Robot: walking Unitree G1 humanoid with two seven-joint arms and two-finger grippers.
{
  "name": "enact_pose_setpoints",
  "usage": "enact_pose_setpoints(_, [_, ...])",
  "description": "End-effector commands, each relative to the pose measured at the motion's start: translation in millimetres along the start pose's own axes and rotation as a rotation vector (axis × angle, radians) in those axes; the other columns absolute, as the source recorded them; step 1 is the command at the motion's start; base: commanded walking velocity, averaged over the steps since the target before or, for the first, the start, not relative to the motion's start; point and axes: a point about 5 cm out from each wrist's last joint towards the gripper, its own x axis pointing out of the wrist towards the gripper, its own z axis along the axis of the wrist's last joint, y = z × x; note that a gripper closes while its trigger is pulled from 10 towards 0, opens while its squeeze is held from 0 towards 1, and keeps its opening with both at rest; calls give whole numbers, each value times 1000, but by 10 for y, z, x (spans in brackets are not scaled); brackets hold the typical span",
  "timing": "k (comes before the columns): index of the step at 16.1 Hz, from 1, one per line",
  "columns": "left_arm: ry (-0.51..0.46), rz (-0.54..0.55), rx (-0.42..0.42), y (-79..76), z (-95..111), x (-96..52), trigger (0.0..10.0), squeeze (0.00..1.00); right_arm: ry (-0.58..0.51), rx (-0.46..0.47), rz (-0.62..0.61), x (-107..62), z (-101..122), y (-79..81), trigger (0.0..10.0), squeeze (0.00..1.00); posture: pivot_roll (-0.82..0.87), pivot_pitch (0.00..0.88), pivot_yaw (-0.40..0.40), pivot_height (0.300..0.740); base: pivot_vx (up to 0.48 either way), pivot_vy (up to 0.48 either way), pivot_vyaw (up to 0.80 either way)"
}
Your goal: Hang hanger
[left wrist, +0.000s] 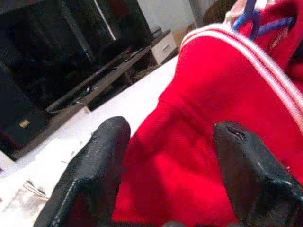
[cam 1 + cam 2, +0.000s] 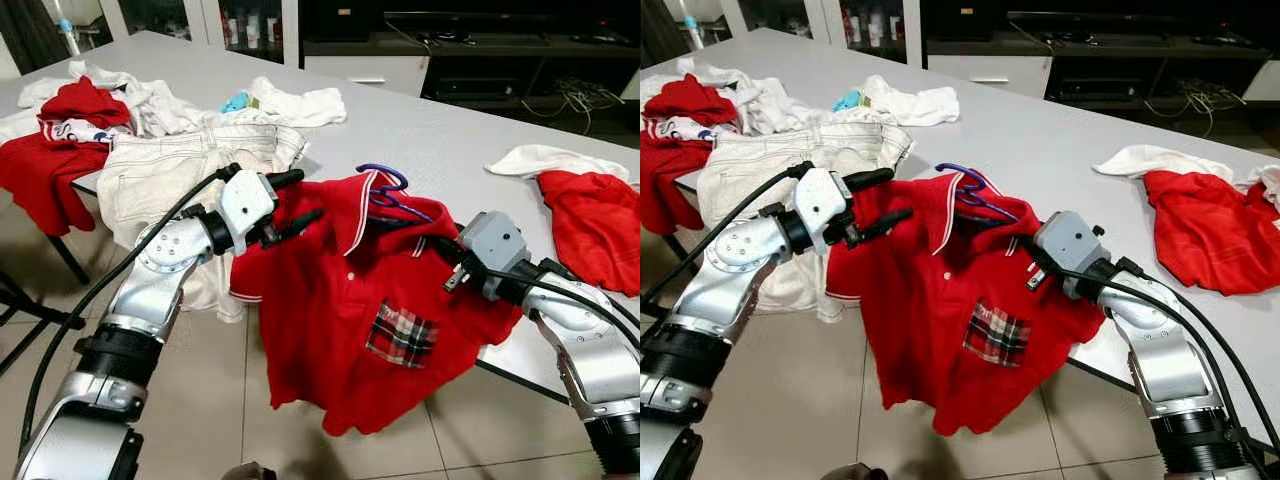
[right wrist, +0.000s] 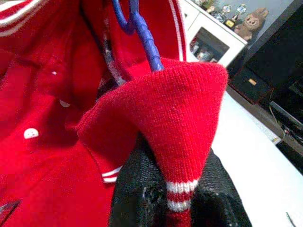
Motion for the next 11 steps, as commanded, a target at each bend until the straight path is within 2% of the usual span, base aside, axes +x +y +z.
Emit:
enact_pose_setpoints(1, [-38,23,-54,34,55,-5,10000,0,-36,-28,-40,-3,73,-100,0,0,-51,0,8,740,0,0,0])
enact_pose_setpoints(2, [-72,66,-116,53,71,-16,10000,0,-31,-24,-48,-3,48,-92,0,0,-51,0,8,740,0,0,0])
enact_pose_setpoints(6, [-118,128,-214,83,63,-110,10000,0,-14,-18,-71,-24,-11,-91,0,0,-50,0,4,740,0,0,0])
enact_pose_setpoints(7, [-150,215,-293,152,74,-137,10000,0,-18,-14,-118,-29,-13,-143,0,0,-49,0,3,740,0,0,0])
enact_pose_setpoints(8, [-192,352,-386,225,72,-172,10000,0,-30,16,-195,-26,-5,-213,0,0,-48,0,3,740,0,0,0])
enact_pose_setpoints(9, [-223,490,-457,269,51,-209,10000,0,-49,62,-236,-21,14,-230,3255,0,-46,0,1,740,0,0,0])
enact_pose_setpoints(10, [-246,587,-510,283,30,-242,10000,0,-70,94,-244,-14,38,-211,9255,0,-46,0,1,740,0,0,0])
enact_pose_setpoints(11, [-250,632,-524,278,18,-262,10000,0,-80,109,-245,-6,52,-193,10000,0,-46,0,1,740,0,0,0])
